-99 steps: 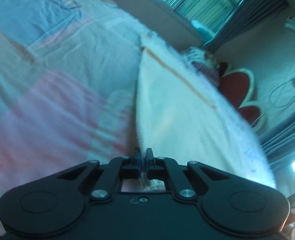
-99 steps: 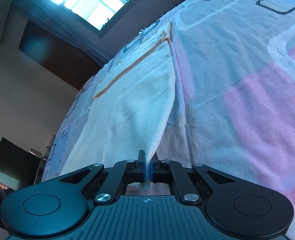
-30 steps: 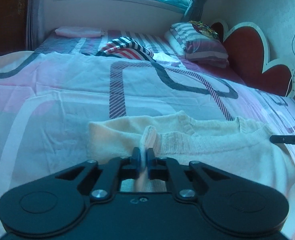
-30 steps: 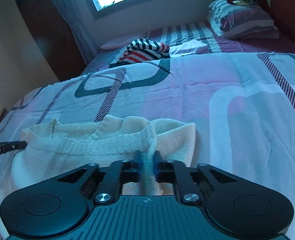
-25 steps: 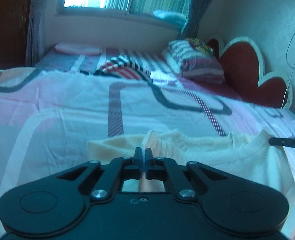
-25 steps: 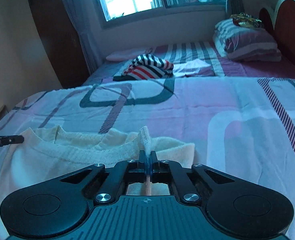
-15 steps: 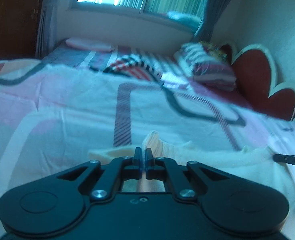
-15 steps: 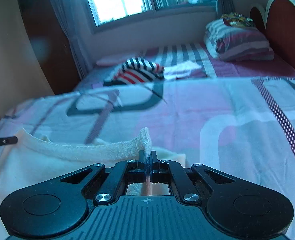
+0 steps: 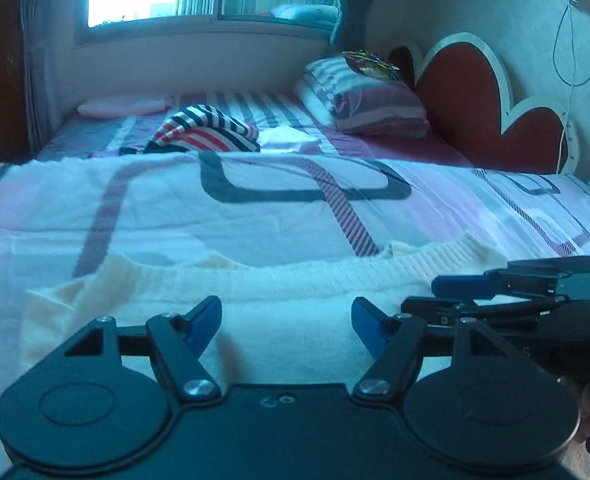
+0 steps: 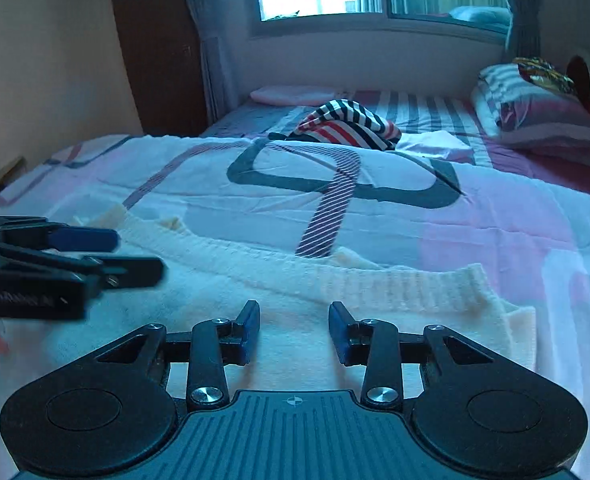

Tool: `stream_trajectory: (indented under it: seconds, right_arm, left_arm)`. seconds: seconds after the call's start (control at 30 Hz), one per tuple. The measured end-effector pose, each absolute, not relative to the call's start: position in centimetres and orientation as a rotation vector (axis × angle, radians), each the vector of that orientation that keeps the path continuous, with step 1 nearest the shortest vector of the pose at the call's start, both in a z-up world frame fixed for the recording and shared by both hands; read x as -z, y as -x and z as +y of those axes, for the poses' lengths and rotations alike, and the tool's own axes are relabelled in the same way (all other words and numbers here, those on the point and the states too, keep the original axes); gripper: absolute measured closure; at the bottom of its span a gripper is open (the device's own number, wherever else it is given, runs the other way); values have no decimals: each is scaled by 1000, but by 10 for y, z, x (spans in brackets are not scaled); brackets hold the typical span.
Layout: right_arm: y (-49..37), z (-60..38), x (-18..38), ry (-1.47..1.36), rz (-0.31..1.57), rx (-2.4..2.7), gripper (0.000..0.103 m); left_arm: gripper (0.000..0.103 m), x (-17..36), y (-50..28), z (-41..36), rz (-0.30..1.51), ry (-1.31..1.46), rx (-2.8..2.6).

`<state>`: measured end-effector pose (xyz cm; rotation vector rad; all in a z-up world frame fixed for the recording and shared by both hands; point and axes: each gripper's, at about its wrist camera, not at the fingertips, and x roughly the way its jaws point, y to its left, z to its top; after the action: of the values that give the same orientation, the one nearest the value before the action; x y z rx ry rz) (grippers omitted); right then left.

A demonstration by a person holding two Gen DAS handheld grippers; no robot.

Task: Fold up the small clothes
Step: 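Open both grippers and smooth the folded sweater flat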

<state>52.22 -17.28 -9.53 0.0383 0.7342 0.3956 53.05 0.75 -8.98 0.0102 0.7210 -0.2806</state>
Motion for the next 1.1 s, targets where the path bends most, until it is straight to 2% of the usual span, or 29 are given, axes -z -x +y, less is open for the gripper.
stream_trajectory:
  seconds: [0.13,0.27,0.43,0.6,0.8,0.87,0.93,1.1]
  right_arm:
    - [-521,-220,100,-8,737,-192,65]
    - [-523,-258,97,-85,760,-141,65]
    - [-490,-228,71,-93,693,-259,65]
    - [-468,-173,95,37,714,-342,64]
    - [-440,-163,74,7,682,-403,64]
    - [-435,-149,85,71,730,-401,64]
    - [-433,-154,93,38,725,-386,64]
    - [-409,-179,75,-22,715,-333,64]
  left_arm:
    - [32,105,-525,53,699,-30,138]
    - [38,98,-521,94,686,94,82]
    - [34,76,-491,62,635,80,143]
    - [32,103,-477,4,693,-105,212]
    - [32,86,-453,10,650,-67,239]
    - [30,94,-448,4,677,-109,235]
    - [28,103,-444,11,691,-77,222]
    - [30,92,-419,39,677,-35,131]
